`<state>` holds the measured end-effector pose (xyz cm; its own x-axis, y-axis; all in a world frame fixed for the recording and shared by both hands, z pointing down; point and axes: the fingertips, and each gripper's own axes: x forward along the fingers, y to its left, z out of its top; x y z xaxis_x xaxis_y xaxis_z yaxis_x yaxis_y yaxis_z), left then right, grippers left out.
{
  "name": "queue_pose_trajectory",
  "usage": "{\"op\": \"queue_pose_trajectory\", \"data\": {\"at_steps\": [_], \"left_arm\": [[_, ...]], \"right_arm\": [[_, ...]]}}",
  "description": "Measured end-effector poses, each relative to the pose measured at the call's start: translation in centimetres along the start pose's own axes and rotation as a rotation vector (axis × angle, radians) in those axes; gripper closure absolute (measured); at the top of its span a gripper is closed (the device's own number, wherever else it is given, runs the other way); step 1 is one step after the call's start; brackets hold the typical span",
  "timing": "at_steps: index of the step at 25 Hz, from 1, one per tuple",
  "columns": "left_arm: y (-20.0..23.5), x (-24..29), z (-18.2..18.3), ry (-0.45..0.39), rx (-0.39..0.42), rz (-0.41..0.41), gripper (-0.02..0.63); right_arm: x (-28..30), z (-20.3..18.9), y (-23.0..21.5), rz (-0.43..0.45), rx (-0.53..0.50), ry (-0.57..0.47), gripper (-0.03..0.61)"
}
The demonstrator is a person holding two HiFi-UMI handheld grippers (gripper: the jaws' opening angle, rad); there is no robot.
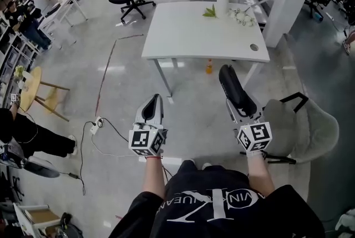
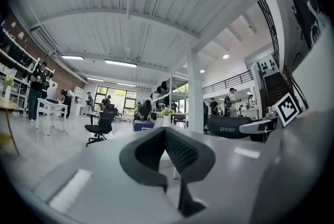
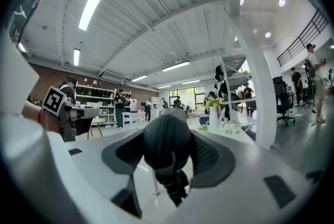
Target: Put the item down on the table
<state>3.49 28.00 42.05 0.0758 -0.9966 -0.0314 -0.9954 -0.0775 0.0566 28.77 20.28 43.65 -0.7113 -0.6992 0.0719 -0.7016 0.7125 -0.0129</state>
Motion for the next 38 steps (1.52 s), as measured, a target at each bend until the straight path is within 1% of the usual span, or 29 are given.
{"op": "queue_pose_trajectory", "data": {"at_steps": [5, 10, 15, 18, 23, 29, 33, 38], "left_arm": [[-1.2, -0.5, -0.8, 0.006, 0.001, -0.001, 0.604], [-1.6, -0.6, -0.5, -0.005, -0.002, 0.014, 0.604], [-1.9, 0.9, -0.2, -0.005, 0.016, 0.006, 0.604], [-1.3, 2.7, -0.5, -0.010, 0.017, -0.004, 0.604], [0.7, 6.5, -1.1, -0.007, 0.001, -0.031, 0.604], [5.6, 11.6, -1.3, -0.004, -0.035, -0.013, 0.604], [7.7, 14.8, -1.7, 0.007, -0.032, -0.036, 0.604], [11.4, 17.5, -2.4, 0.038, -0.059, -0.031, 0.604]], "right_arm": [[-1.1, -0.4, -0.5, 0.004, 0.039, -0.010, 0.319], [-1.6, -0.3, -0.2, 0.033, 0.033, -0.021, 0.319], [-0.8, -0.3, -0.7, 0.048, 0.043, -0.031, 0.319], [0.5, -0.3, -1.3, 0.045, 0.044, -0.033, 0.319], [4.2, 0.1, -2.2, 0.037, 0.035, -0.039, 0.319], [10.2, 0.6, -3.3, 0.023, 0.026, -0.023, 0.319], [14.2, 0.7, -4.2, 0.011, 0.038, -0.010, 0.319], [18.6, 0.1, -4.0, 0.003, 0.058, 0.026, 0.319]]}}
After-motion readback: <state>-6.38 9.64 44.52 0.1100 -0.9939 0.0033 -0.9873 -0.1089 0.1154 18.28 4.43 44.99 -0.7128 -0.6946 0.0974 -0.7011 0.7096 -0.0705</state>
